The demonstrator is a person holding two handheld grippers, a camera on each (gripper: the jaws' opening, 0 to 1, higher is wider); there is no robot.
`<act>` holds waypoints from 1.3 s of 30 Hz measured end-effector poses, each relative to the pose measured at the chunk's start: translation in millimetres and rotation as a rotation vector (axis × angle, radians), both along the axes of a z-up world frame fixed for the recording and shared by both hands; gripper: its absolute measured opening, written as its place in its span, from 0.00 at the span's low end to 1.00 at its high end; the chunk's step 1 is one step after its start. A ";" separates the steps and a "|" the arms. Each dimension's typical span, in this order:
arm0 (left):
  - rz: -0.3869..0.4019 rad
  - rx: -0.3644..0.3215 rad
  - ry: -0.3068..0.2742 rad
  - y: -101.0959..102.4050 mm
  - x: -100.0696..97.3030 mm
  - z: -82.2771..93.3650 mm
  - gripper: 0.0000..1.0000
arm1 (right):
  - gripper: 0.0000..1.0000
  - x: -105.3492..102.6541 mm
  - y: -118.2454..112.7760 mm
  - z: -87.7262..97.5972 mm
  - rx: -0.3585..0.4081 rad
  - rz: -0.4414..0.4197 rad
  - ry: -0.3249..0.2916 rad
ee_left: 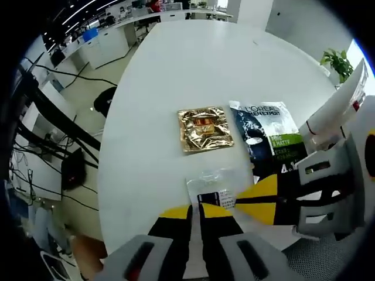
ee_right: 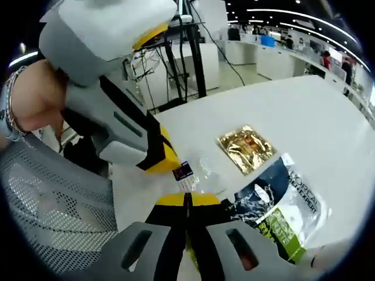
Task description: Arrange the skincare products in the storage area until every visible bottle or jar stands upright without overlapping.
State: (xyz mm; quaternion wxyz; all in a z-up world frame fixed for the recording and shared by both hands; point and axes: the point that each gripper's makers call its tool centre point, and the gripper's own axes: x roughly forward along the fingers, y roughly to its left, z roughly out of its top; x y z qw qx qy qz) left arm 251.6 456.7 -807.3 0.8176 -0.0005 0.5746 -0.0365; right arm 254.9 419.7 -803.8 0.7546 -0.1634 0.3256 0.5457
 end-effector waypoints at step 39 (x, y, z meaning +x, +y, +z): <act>0.055 0.035 -0.041 7.7 6.2 9.9 0.24 | 0.01 2.5 -2.0 14.1 0.002 -0.062 -0.001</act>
